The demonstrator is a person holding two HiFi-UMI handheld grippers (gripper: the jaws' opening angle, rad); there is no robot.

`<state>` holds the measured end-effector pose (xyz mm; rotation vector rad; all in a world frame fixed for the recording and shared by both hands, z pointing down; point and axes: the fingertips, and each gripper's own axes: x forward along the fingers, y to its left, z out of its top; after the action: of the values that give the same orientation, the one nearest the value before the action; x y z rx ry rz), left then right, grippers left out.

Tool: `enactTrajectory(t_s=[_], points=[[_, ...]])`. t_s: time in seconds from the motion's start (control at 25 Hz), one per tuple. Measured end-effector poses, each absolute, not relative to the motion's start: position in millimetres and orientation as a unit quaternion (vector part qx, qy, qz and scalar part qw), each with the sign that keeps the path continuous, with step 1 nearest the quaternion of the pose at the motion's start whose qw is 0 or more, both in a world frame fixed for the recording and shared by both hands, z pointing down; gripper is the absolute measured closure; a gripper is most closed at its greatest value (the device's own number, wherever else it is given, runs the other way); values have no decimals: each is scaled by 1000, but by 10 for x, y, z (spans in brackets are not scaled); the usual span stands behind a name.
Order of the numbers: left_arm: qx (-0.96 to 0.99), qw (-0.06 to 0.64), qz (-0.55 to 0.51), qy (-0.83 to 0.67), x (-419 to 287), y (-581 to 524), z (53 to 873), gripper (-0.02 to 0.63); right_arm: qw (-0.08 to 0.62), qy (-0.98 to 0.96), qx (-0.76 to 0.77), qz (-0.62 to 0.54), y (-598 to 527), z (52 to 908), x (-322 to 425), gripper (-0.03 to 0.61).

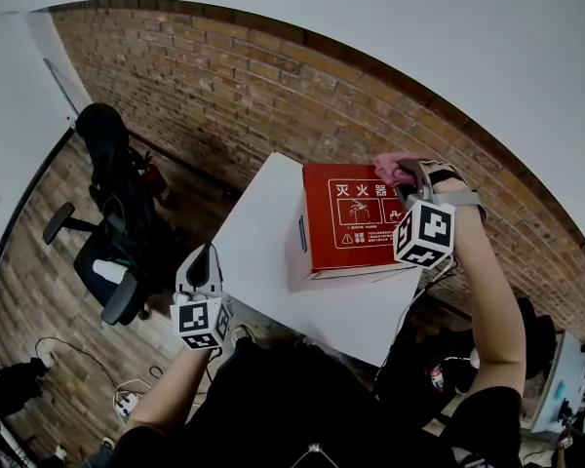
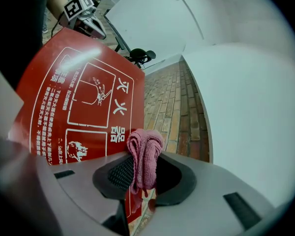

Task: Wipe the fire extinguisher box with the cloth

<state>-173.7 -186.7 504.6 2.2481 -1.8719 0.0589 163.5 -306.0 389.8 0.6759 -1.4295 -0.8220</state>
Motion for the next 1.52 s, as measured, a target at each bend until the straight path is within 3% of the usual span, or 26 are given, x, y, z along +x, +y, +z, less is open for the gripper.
enactTrajectory(t_s=[1.52], points=[[779, 102, 4, -619, -2648, -1804, 5018, 584, 620, -627, 267, -388, -2849, 3903, 101, 472]])
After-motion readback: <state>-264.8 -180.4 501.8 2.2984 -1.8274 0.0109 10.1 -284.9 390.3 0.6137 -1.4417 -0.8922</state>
